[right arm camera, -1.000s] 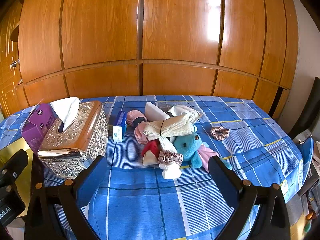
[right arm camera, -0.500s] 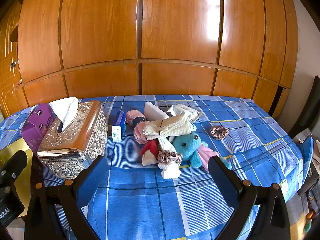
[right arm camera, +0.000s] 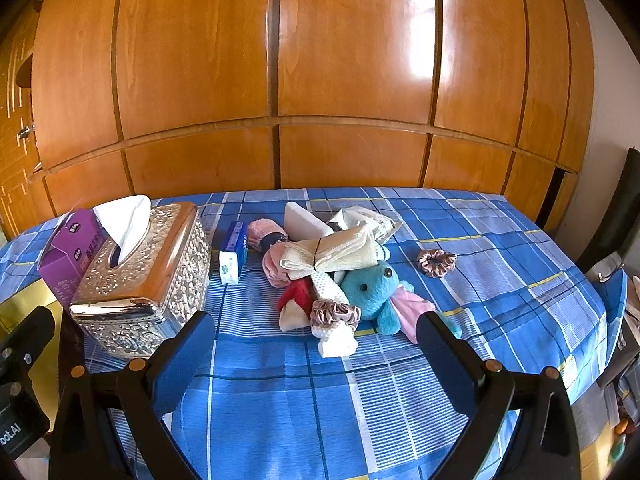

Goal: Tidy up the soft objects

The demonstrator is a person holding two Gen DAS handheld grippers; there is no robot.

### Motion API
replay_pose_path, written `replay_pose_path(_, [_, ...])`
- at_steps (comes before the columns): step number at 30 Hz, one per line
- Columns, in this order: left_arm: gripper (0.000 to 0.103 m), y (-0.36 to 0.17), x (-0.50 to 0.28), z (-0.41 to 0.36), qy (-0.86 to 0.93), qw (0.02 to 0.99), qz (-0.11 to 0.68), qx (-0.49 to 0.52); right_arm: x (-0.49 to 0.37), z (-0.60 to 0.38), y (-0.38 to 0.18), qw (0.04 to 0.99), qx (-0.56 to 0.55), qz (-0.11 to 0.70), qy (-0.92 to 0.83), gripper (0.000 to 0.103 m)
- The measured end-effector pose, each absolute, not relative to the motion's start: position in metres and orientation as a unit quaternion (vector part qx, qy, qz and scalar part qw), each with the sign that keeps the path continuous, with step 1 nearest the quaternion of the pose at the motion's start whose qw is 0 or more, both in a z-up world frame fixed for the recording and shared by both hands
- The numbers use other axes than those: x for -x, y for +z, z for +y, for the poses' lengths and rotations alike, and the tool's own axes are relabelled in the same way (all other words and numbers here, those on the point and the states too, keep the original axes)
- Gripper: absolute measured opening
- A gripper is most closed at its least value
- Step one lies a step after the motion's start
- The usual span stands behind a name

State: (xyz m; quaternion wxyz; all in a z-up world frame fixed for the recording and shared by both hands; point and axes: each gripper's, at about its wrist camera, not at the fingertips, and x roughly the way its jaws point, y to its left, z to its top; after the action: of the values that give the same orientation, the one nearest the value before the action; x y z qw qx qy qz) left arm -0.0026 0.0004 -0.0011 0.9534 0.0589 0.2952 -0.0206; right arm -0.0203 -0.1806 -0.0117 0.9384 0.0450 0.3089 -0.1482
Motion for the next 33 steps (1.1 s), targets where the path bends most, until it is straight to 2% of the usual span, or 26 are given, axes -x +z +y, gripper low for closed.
replay_pose_path(6, [0.103, -0.002, 0.002, -0.008, -0.046, 0.951, 0.299, -0.066, 0.019, -0.192, -0.015, 0.936, -0.052, 0.315, -0.151, 0.103])
replay_pose_path(10, [0.103, 0.0, -0.004, -0.019, -0.144, 0.938, 0.311, -0.059, 0.021, -0.215, -0.017, 0.932, -0.071, 0.32, -0.153, 0.103])
replay_pose_path(14, [0.103, -0.002, -0.016, -0.045, -0.209, 0.91, 0.35, -0.074, 0.029, -0.255, -0.024, 0.919, -0.101, 0.334, -0.182, 0.103])
replay_pose_path(21, [0.103, -0.016, -0.024, -0.089, -0.258, 0.884, 0.375, -0.103, 0.052, -0.316, -0.049, 0.887, -0.146, 0.363, -0.244, 0.103])
replay_pose_path(33, [0.103, -0.046, -0.069, -0.18, -0.331, 0.832, 0.429, -0.12, 0.055, -0.345, -0.061, 0.867, -0.185, 0.386, -0.256, 0.103])
